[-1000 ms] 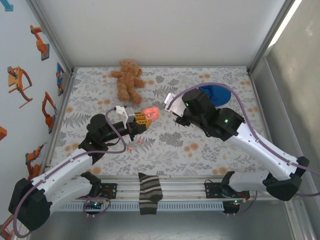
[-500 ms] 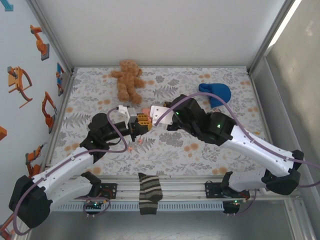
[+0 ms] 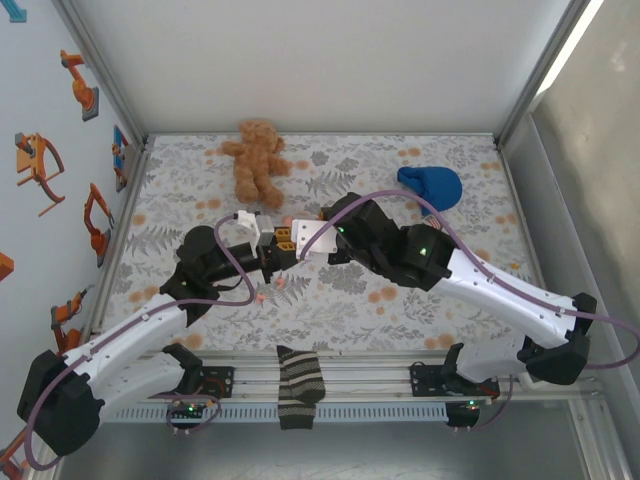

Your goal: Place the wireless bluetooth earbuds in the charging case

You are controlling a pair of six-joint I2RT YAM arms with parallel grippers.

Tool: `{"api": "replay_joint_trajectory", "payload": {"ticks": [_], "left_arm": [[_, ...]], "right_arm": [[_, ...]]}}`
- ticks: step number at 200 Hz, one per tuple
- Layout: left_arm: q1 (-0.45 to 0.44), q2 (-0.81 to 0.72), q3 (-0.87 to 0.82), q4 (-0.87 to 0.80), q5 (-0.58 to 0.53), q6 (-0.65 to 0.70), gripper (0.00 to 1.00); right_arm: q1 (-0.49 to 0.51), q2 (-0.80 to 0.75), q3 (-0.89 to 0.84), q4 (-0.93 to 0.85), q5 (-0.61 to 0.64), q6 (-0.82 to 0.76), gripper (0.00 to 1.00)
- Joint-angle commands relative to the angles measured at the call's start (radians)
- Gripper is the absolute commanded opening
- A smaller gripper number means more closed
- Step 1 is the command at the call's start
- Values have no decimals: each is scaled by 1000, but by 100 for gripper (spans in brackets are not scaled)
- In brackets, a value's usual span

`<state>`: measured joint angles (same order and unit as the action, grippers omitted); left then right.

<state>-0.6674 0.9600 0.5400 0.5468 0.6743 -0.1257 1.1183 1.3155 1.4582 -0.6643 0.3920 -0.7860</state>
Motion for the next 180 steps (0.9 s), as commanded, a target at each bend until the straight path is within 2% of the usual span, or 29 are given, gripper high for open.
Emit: {"api": "replay_joint_trajectory", "payload": {"ticks": [1,59,180], "left_arm": [[-6,-16,21,41,17,-4,0],[-8,-31,13,42,10,3,0],[-10,-42,7,45,-11,9,0]], "right_arm": [[11,1,15,25,25,-9,20],[21,5,-5,23,33,7,20],[21,11,11,-14,-62,84,21]]}}
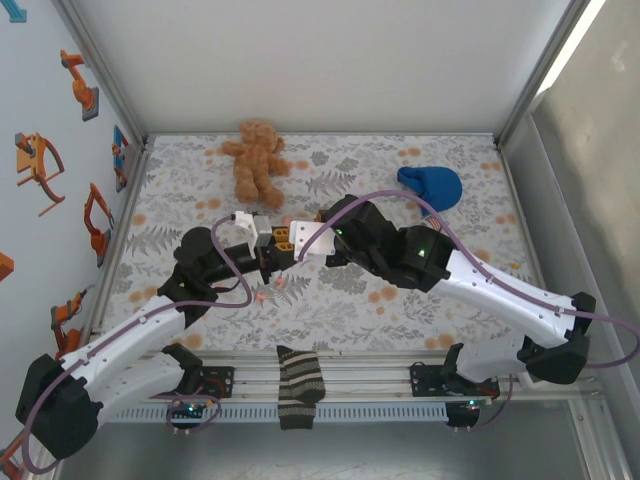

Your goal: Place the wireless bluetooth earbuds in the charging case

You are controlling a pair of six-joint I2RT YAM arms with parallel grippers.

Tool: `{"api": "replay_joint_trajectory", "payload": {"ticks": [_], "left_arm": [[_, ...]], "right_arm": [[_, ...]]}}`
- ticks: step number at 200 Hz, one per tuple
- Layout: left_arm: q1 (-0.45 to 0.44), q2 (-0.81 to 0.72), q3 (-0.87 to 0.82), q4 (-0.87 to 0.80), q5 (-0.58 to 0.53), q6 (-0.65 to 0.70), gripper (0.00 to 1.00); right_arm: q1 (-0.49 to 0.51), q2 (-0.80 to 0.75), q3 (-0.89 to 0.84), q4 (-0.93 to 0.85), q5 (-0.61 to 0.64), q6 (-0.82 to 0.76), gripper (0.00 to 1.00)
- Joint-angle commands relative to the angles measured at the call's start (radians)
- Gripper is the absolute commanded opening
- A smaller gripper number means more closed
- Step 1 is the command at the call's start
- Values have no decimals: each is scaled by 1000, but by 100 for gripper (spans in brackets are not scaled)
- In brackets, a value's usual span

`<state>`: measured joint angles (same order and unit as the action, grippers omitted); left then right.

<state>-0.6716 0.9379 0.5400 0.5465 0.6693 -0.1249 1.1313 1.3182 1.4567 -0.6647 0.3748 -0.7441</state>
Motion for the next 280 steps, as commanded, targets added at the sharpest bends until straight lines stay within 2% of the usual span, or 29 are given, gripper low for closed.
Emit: {"api": "replay_joint_trajectory", "payload": {"ticks": [1,60,131,204,246,280], "left_arm": [[-5,-21,7,45,-7,8,0],[-5,-24,-3,65,-19,11,0],[-7,-22,-24,102,-34,14,0],[-9,14,-61,201,-53,18,0],[-9,29,-68,259,-45,7,0],[-9,31,-59,276,-38,18,0]], "right_arm": [[8,9,13,-14,-46,43,21],[8,3,40,-50,-116,108,24],[8,-15,81,-70,-141,152,36],[-5,-143,117,10,-163,285,57],[-86,-242,7,143,-212,462,70],[-246,-282,-58,197,-381,679,79]]}}
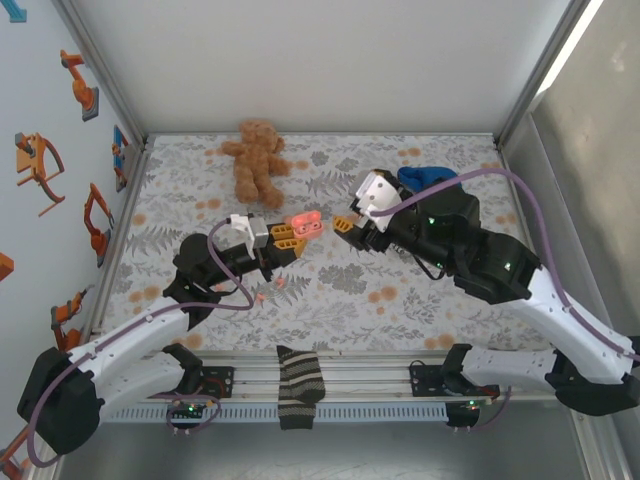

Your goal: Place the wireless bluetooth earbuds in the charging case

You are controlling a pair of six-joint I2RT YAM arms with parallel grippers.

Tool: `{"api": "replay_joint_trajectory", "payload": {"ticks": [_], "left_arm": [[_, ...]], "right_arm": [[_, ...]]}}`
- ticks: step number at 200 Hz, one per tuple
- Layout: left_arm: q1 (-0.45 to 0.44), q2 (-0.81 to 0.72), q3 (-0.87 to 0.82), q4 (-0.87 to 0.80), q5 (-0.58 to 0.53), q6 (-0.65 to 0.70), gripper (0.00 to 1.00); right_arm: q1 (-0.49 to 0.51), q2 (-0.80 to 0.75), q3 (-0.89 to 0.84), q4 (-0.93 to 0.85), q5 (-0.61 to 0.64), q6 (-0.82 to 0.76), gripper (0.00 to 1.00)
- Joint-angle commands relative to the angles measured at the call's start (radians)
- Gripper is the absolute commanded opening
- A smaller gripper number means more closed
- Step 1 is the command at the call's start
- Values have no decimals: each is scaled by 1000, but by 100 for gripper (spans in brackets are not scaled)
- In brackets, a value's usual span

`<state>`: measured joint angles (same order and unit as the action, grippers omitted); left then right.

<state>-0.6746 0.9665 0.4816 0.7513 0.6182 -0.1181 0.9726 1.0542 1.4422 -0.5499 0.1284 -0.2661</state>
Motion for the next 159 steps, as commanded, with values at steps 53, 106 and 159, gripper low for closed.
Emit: {"api": "replay_joint_trajectory", "payload": {"ticks": [53,106,159], "left_arm": [[-4,17,24,110,34,33,0],[32,24,30,152,41,41,0],[82,36,39,212,87,-21,0]], "right_arm": [[-291,6,-98,195,-483,517,87],[-339,128,-58,238,-724,699,92],[-342,211,-75,331,-882,780,93]]}}
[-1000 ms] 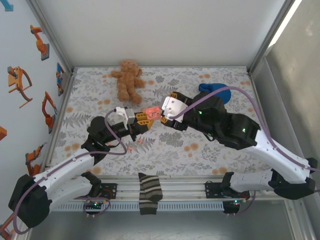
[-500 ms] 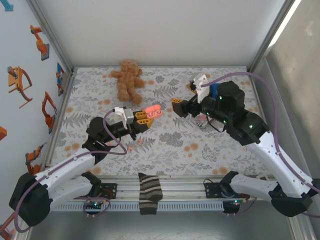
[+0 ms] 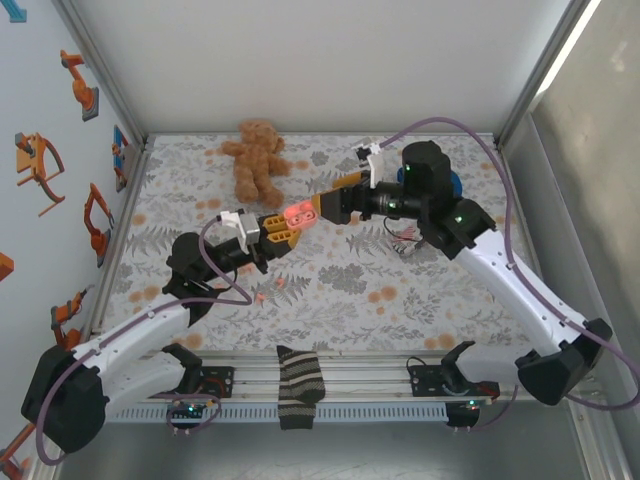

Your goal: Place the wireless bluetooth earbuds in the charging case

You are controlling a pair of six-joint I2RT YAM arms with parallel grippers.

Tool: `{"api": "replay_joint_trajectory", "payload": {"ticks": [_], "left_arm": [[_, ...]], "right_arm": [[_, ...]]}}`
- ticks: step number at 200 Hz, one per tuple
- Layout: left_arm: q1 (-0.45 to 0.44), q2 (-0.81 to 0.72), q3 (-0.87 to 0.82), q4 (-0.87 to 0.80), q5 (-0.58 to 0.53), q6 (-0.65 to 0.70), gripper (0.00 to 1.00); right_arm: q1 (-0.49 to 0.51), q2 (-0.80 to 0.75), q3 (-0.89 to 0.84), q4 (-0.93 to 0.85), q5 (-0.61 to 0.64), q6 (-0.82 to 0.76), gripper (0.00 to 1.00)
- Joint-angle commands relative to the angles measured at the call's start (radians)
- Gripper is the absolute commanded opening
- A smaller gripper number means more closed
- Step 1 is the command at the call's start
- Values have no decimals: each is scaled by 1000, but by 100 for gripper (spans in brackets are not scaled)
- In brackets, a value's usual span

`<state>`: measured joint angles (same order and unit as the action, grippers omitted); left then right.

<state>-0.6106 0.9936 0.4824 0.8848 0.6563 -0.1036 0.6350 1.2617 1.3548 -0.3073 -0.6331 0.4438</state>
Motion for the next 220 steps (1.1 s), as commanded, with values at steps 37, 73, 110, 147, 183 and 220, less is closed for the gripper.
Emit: {"api": "replay_joint_trajectory", "payload": {"ticks": [37,73,110,147,183,220], "left_arm": [[34,26,50,104,78,-66,0],[37,41,59,113,94,-83,0],[38,49,62,116,93,-88,0],[38,57,71,86,93,-95,0],[39,56,68,68,88,-94,0],[38,59,66,56,88,-93,0]], "right_arm": [[-4,33,2,122,-170,101,93],[-2,79,22,128,-219,126,92],[6,96,24,131,-261,127,87],[18,95,29,137,-297,142,78],[23,84,31,147,-315,144,74],[22,64,21,163,-313,133,73]]}}
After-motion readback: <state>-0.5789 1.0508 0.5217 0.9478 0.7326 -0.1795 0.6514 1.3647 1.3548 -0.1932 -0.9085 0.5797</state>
